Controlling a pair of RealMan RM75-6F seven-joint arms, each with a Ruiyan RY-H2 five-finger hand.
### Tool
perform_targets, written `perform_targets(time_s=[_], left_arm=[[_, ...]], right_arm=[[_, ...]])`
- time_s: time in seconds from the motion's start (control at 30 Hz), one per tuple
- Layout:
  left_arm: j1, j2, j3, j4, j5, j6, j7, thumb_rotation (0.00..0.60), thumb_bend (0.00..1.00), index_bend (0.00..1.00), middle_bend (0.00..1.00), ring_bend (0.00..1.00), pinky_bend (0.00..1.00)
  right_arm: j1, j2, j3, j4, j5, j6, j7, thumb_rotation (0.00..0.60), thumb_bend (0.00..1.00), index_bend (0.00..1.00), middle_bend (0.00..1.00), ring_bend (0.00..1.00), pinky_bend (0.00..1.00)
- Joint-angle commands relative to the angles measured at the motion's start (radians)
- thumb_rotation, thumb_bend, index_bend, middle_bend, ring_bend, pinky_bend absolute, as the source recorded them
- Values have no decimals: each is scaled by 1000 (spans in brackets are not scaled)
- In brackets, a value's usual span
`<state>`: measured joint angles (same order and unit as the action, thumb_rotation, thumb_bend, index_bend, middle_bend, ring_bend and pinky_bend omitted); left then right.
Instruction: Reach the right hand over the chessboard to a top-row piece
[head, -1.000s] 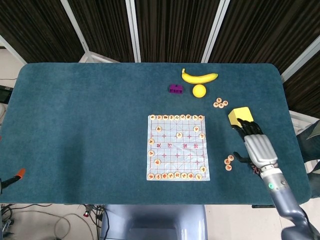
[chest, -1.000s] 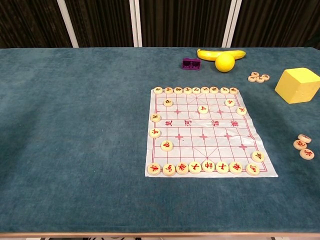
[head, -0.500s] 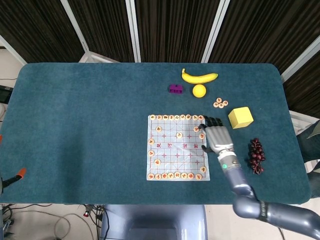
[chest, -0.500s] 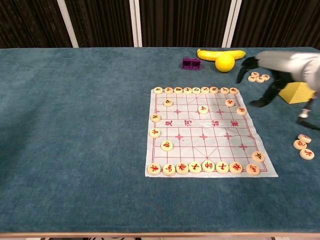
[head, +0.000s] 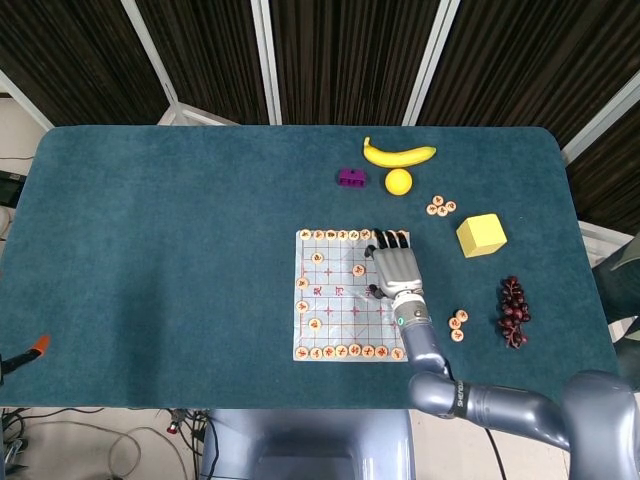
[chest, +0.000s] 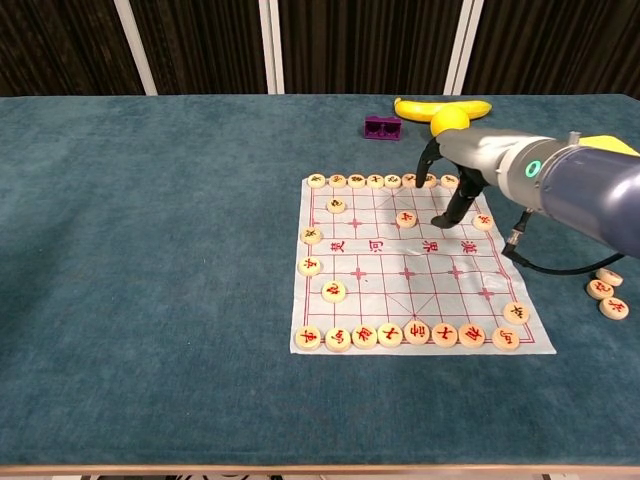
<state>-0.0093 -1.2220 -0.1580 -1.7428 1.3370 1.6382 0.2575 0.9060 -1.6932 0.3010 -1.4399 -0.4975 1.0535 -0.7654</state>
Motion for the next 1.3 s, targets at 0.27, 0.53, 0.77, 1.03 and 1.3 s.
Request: perform_targets(time_s=[0.27, 0.53, 0.77, 1.03, 1.3], left_arm=[[-1, 3, 0, 3, -3, -3, -5, 600, 40, 54, 0, 0, 70], [-2, 2, 1, 4, -2, -4, -5, 600, 40, 54, 0, 0, 70], [-3, 3, 0, 5, -6, -7, -7, 600, 40, 54, 0, 0, 70], [-4, 2, 1, 5, -7, -7, -4, 600, 40, 54, 0, 0, 70], [-3, 5, -2, 6, -10, -4, -9, 600, 40, 53, 0, 0, 70]], right_arm=[[40, -63, 9, 95, 41, -17, -11, 600, 367, 357, 0, 10, 70], [63, -98, 10, 144, 50, -23, -24, 600, 368, 390, 0, 11, 70], [80, -120, 23, 186, 68, -31, -32, 600, 368, 393, 0, 12, 70], [88, -135, 22, 215, 80, -43, -42, 600, 370, 405, 0, 14, 70], [98, -160, 25, 258, 77, -54, -43, 600, 371, 430, 0, 16, 70]])
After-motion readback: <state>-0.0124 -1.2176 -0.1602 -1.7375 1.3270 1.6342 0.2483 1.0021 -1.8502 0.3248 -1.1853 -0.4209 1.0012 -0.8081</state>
